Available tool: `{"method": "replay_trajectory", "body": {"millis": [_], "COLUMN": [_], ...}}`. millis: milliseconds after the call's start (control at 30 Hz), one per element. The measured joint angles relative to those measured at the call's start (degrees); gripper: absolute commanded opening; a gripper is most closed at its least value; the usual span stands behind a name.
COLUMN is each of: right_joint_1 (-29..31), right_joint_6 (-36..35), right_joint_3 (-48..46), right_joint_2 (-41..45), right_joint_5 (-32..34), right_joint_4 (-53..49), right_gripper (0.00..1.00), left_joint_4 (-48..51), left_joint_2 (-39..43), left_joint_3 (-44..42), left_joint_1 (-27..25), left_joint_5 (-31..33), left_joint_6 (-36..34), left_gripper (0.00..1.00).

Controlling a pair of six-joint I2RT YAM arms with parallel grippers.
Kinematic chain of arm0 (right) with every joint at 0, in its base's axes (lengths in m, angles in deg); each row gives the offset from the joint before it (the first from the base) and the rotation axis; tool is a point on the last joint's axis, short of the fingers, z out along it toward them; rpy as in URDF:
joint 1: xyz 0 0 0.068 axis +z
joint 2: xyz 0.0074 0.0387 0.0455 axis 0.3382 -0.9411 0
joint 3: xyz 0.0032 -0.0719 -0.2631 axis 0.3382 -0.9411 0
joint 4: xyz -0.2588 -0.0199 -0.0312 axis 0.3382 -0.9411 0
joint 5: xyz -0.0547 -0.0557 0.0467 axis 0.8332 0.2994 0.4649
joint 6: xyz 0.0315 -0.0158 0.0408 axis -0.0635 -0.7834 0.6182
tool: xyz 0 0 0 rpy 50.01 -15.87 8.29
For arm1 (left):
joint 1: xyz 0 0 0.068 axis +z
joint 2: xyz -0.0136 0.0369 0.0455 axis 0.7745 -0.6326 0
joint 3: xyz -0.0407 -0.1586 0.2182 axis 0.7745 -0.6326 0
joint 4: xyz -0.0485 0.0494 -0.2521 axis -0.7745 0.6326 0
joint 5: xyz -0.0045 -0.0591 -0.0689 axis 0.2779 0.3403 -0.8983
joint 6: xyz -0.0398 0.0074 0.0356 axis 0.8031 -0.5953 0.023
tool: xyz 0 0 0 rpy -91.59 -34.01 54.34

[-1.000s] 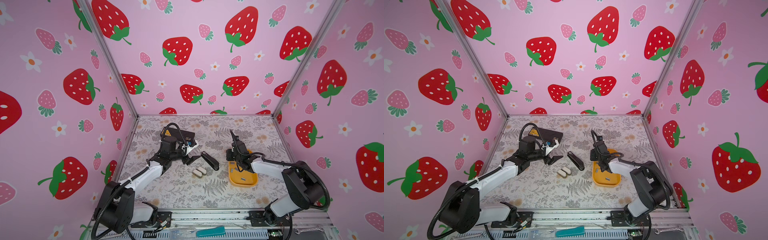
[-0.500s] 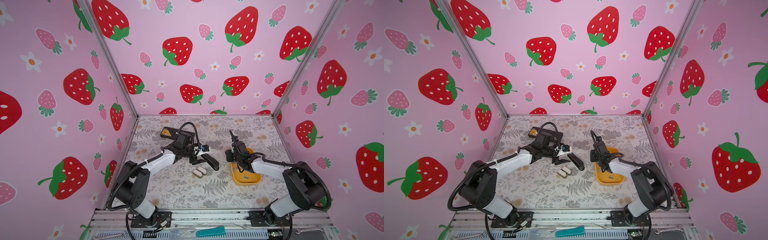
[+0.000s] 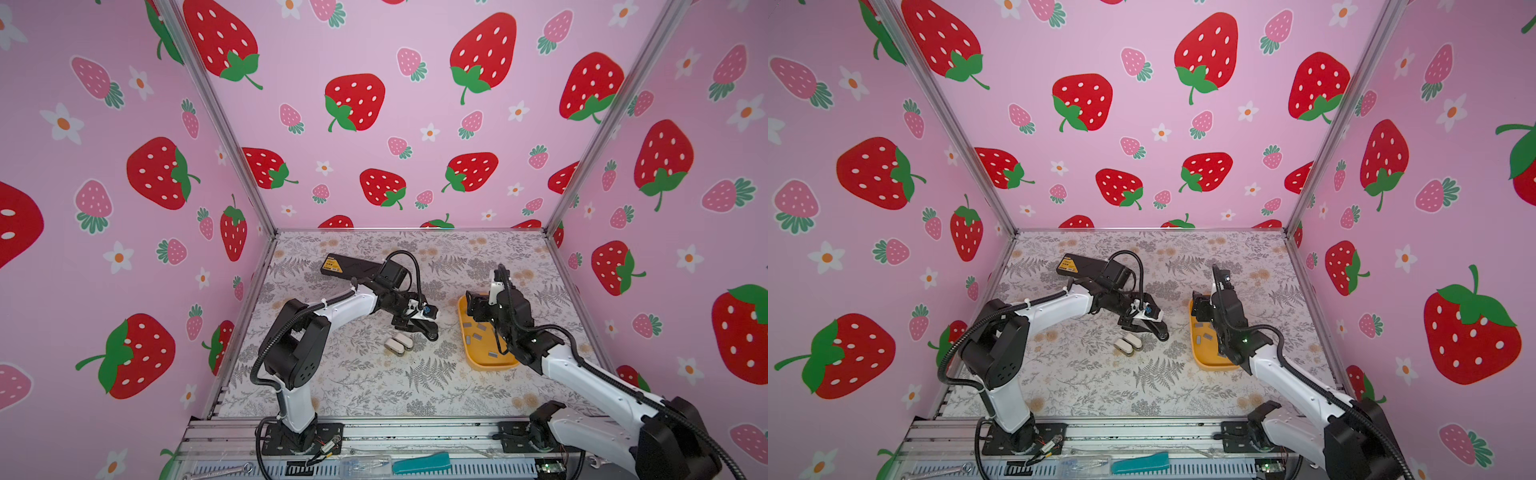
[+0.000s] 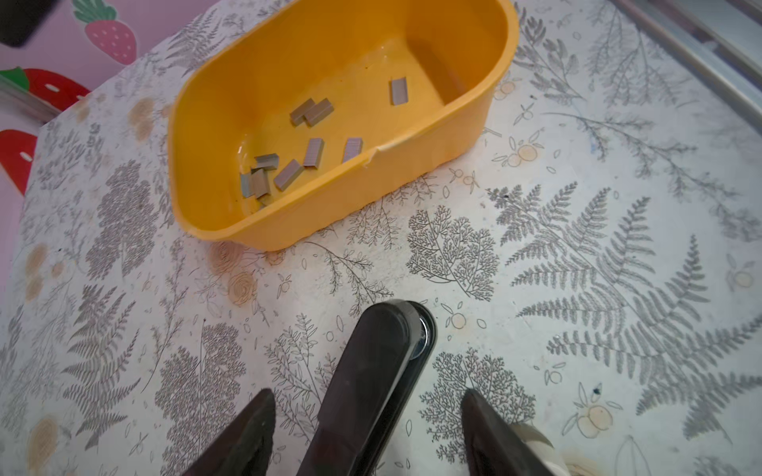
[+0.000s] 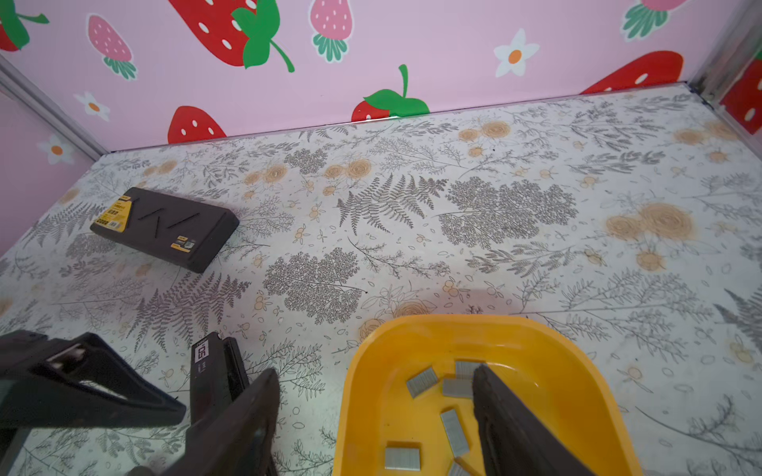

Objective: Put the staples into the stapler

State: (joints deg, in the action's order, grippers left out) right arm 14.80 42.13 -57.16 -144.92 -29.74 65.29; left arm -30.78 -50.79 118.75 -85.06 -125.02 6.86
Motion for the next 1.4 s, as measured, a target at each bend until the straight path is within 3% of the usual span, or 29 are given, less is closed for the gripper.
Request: {"method": "replay_trajectory", "body": {"millis": [267,633,900,933,1033,1133,1200,1267,1400], "right_joint_1": [-2.86,-3.74,-4.0,-4.0,-4.02,-4.26,-4.35,-4.37,-4.35], "right_joint_6": [-0.59,-0.61,-0.59,-0.57,-0.48,-0.35,-0.31,-0.42,-1.03], "right_joint_3": [-7.45,-9.57,-10.97,-10.99,-10.99,-10.99,-10.99,-10.82,-10.19], "right_joint_2": [8.26,9.35,9.35,9.31,9.09,8.48,7.89,6.43,3.58], "right_joint_5": [2.16,2.29,1.86,1.79,1.6,0.79,-0.07,-0.81,-0.55], "right_joint_4": [1.84,6.29,9.6,9.92,10.91,12.17,13.31,15.15,17.66], "right_gripper": [0.83,0.83,0.83,0.83,0.84,0.87,0.94,0.99,0.99], "left_joint_4": [5.73,9.86,13.31,13.62,15.47,17.66,18.8,19.37,15.08], "left_joint_2": [-6.16,-11.43,-14.58,-14.71,-14.8,-14.95,-14.97,-14.95,-11.58], "left_joint_3": [7.1,12.17,16.2,16.48,17.53,19.12,20.24,21.73,20.65], "left_joint_1": [-1.51,-2.91,-3.28,-3.3,-3.32,-3.45,-3.48,-3.28,-2.93], "left_joint_5": [1.6,5.11,5.66,5.66,5.35,5.62,5.92,6.05,6.36], "left_joint_6": [-5.77,-8.83,-10.21,-10.69,-11.13,-11.41,-10.21,-7.65,0.17], "left_gripper": [0.67,0.59,0.4,0.33,0.0,0.0,0.0,0.0,0.0]}}
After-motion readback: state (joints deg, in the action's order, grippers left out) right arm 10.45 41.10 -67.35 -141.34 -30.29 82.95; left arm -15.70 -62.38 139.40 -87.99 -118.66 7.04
